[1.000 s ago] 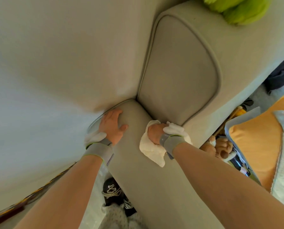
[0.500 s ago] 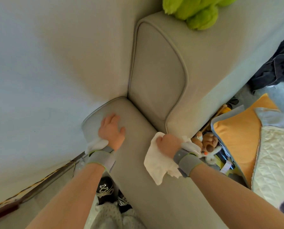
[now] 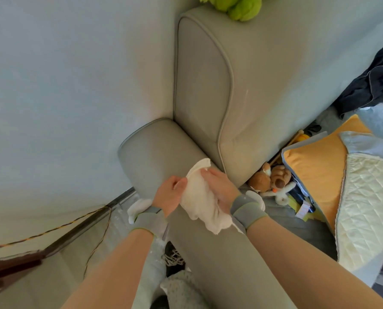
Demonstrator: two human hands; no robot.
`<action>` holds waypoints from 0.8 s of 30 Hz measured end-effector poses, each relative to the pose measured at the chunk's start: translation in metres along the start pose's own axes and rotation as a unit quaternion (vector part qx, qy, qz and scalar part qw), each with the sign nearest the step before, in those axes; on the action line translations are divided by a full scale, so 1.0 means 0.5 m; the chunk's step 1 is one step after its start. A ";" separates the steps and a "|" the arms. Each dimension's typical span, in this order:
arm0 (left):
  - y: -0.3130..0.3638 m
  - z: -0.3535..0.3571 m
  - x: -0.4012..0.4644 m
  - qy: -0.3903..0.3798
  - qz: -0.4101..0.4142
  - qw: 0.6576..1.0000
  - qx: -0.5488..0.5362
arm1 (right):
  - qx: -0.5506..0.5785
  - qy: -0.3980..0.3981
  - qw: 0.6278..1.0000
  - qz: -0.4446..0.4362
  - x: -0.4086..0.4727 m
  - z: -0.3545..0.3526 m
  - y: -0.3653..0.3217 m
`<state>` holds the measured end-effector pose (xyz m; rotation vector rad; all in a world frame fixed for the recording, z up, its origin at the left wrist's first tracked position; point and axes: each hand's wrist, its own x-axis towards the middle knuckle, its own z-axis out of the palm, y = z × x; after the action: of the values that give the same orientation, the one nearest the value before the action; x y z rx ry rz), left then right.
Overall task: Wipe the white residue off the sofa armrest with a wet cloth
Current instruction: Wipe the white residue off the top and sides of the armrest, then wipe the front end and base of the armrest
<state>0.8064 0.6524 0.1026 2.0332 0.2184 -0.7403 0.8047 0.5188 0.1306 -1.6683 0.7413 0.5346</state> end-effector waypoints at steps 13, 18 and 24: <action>-0.061 0.015 -0.183 0.160 -0.046 0.985 -0.033 | -0.167 -0.106 0.979 -0.048 -0.177 -0.003 0.109; -0.112 0.065 -0.265 0.120 -0.109 0.986 0.033 | -0.273 -0.128 0.952 -0.049 -0.263 0.003 0.202; -0.153 0.139 -0.319 0.070 -0.157 0.985 0.029 | -0.328 -0.112 0.938 -0.021 -0.294 -0.005 0.308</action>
<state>0.6168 0.6586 0.1140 2.1345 0.6169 -0.8035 0.5919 0.5250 0.1281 -2.1787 0.3698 1.0011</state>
